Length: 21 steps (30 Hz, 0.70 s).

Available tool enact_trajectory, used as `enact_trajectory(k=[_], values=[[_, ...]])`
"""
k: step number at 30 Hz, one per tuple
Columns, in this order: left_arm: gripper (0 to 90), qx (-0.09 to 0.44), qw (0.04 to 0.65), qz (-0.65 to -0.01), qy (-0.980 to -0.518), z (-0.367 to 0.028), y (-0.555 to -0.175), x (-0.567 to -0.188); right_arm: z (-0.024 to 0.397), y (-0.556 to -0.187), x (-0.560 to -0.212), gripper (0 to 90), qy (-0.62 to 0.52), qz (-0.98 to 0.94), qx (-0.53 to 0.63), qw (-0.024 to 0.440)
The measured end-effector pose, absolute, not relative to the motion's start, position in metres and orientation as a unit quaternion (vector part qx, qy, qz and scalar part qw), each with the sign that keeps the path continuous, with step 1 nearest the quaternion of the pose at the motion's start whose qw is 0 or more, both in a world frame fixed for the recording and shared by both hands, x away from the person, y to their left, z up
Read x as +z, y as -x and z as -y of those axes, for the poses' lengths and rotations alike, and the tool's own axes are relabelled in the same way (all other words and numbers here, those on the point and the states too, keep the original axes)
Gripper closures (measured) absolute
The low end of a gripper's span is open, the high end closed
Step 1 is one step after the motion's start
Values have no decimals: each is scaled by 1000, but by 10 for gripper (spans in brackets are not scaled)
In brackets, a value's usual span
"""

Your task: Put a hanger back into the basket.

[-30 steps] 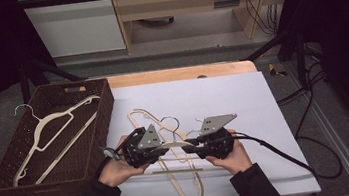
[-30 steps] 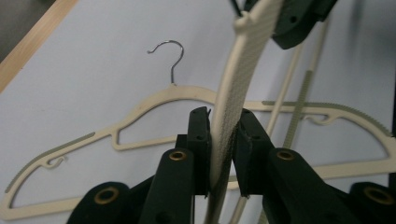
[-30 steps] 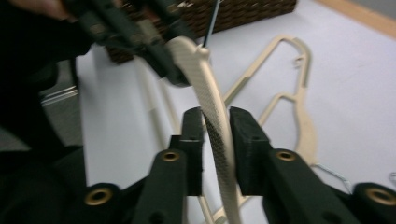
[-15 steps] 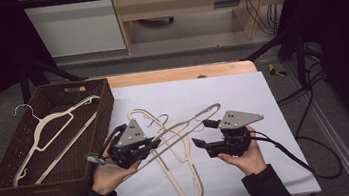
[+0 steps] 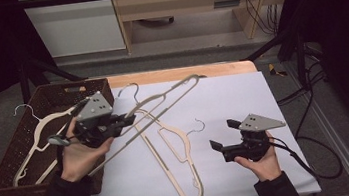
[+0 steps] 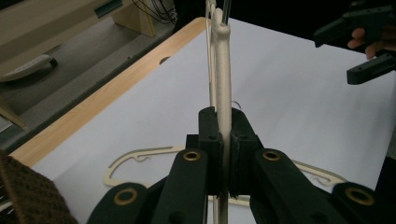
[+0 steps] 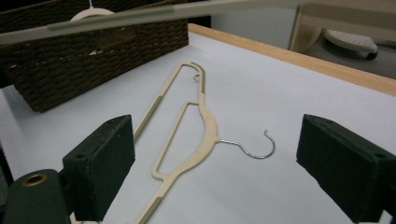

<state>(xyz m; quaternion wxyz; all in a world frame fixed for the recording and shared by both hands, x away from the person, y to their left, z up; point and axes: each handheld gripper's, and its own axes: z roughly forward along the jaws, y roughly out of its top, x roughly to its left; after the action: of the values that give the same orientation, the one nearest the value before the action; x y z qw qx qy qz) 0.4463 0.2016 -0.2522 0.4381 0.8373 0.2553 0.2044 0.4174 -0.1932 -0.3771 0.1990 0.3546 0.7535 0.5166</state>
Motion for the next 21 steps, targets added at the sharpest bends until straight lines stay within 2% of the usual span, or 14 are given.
enact_trajectory(k=[10,21], values=[[862,227,434,-274,-828,-261,-475,-233,205,-414,-388,47,-382,-745,502,215],[862,240,429,-319,-810,-333,-503,-248,215,-413,-390,53,-386,-740,507,216]])
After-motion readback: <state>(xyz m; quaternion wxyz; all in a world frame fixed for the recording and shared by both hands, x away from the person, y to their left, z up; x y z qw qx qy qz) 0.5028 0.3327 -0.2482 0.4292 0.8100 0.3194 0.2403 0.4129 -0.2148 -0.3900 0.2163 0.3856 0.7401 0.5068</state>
